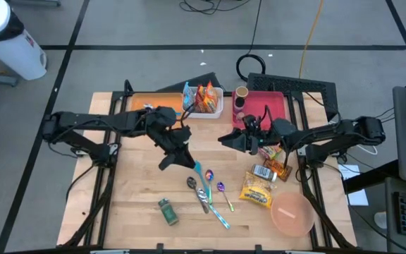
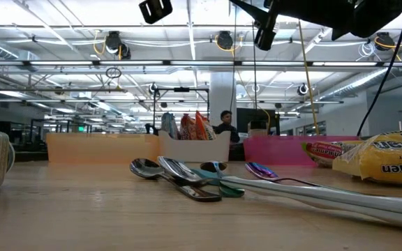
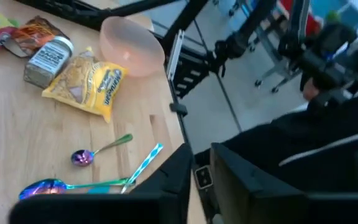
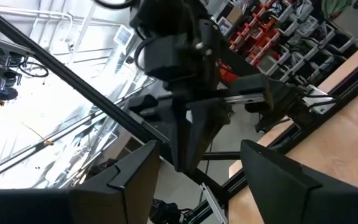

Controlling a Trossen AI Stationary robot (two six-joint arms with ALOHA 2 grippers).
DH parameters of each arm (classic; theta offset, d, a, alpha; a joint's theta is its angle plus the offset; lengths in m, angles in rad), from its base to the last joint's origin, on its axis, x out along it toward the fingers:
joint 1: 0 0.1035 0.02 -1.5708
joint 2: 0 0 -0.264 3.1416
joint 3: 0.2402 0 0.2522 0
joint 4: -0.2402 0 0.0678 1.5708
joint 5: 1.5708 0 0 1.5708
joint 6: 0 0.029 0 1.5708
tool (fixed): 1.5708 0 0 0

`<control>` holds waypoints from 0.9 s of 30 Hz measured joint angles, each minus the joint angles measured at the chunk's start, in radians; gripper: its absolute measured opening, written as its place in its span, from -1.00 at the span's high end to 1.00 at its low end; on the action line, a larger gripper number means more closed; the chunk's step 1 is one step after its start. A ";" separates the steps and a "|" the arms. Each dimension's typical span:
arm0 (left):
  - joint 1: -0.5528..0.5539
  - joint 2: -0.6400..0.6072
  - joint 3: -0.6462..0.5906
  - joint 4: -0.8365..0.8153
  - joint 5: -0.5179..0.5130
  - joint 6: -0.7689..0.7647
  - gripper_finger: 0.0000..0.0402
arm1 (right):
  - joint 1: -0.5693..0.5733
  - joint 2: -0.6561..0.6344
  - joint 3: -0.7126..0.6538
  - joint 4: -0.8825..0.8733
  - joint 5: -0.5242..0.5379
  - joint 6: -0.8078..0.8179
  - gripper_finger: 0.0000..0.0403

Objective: Pick & Place Food Item
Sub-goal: Put the green spice bottle into the red bin

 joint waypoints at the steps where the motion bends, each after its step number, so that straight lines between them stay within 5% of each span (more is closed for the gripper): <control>1: 0.008 0.000 0.000 0.010 0.005 -0.022 0.60 | 0.000 0.000 0.000 0.005 -0.002 0.000 -0.08; 10: 0.036 0.001 0.000 0.281 0.056 -0.335 -0.15 | 0.000 0.000 0.000 0.044 -0.004 -0.026 -0.08; 14: 0.018 0.001 0.000 0.456 -0.007 -0.364 -0.41 | 0.000 0.000 0.000 0.043 -0.004 -0.044 -0.07; 18: -0.019 0.001 0.000 0.563 -0.134 -0.383 -0.55 | 0.000 0.000 0.000 0.041 -0.004 -0.071 -0.07; 24: -0.108 -0.002 0.000 0.552 -0.087 -0.499 -0.61 | -0.002 -0.011 0.000 0.069 -0.088 -0.079 -0.07; 27: -0.191 -0.013 0.001 0.535 -0.163 -0.524 -0.61 | -0.009 -0.021 0.000 0.079 -0.164 -0.067 -0.05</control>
